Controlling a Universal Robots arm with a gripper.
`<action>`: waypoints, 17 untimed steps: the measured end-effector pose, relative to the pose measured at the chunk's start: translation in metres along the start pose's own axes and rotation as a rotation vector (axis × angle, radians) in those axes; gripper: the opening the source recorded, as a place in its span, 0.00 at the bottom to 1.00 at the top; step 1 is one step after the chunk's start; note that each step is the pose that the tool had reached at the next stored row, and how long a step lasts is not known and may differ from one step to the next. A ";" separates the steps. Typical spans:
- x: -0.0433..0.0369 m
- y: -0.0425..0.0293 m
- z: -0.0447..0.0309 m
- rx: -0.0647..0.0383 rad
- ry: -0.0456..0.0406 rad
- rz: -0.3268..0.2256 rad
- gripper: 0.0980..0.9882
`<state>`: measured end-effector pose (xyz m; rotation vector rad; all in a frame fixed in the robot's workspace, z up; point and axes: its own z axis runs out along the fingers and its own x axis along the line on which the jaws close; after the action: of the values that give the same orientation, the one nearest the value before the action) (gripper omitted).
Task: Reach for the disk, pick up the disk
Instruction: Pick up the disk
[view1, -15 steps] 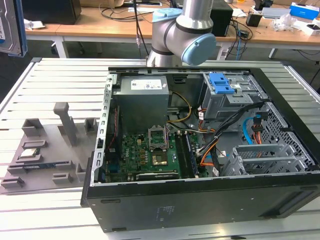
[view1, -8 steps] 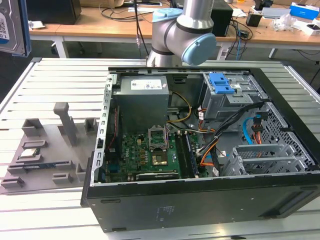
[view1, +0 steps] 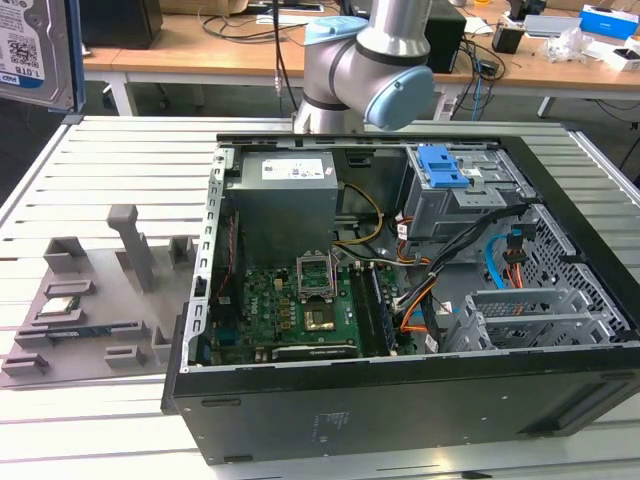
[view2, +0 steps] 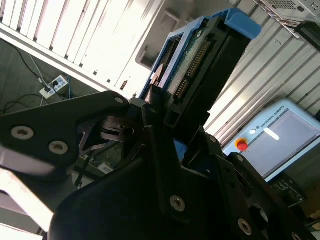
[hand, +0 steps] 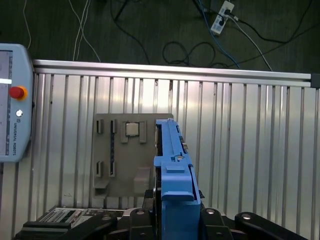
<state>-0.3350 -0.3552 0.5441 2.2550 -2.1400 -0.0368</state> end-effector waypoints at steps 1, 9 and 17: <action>0.0002 -0.0028 0.0000 0.000 -0.0001 0.000 0.30; 0.0015 -0.0285 -0.0011 0.000 -0.0001 0.000 0.30; 0.0034 -0.0653 -0.0025 0.000 -0.0001 0.000 0.30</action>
<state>-0.2696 -0.3552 0.5440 2.2550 -2.1401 -0.0368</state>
